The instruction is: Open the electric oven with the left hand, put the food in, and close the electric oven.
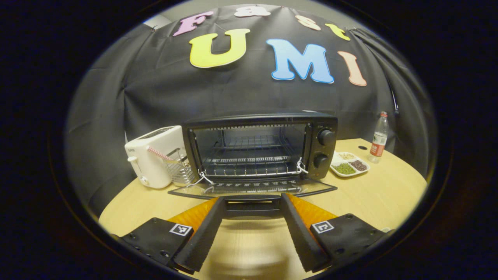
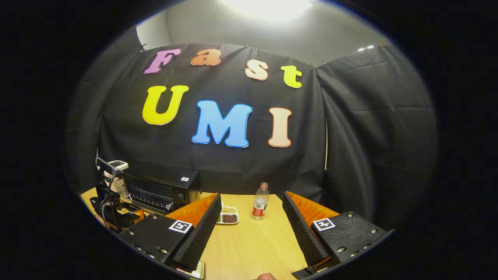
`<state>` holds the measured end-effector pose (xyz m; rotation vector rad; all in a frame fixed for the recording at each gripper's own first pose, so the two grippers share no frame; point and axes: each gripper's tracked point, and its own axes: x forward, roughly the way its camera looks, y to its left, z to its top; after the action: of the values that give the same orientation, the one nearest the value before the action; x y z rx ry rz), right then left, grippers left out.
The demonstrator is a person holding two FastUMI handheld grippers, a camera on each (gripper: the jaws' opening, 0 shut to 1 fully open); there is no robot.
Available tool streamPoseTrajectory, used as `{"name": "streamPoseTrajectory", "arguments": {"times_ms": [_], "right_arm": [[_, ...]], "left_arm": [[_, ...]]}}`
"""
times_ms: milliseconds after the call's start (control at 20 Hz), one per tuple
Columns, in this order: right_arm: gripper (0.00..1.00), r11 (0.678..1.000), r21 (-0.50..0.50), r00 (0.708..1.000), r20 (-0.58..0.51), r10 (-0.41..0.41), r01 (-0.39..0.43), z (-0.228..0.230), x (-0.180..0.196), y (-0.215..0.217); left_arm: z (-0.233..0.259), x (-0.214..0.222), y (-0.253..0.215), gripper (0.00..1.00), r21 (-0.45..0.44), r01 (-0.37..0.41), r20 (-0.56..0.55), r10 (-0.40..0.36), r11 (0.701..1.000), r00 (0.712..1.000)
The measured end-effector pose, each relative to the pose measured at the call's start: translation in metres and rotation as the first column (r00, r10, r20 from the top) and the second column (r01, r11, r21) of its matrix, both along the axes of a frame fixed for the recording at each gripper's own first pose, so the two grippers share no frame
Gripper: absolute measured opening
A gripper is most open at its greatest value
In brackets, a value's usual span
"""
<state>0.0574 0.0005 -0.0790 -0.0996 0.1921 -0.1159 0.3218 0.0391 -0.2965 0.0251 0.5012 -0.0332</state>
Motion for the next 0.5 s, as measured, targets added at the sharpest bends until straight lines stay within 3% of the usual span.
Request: {"name": "streamPoseTrajectory", "arguments": {"times_ms": [300,350,500], "right_arm": [[0.97,1.000,0.003,1.000,-0.012,0.021,-0.021,-0.003,-0.004,0.003],[0.97,1.000,0.005,1.000,-0.012,0.025,-0.025,-0.002,-0.004,0.004],[0.97,0.998,0.025,0.999,-0.013,0.050,-0.049,-0.005,-0.005,0.008]], "left_arm": [[-0.019,-0.005,-0.004,0.92,0.005,-0.001,-0.063,0.002,1.000,0.998],[-0.019,-0.008,-0.005,0.96,-0.004,-0.004,-0.062,0.003,1.000,0.998],[-0.004,-0.012,-0.006,0.96,-0.017,-0.009,-0.028,0.008,1.000,1.000]]}}
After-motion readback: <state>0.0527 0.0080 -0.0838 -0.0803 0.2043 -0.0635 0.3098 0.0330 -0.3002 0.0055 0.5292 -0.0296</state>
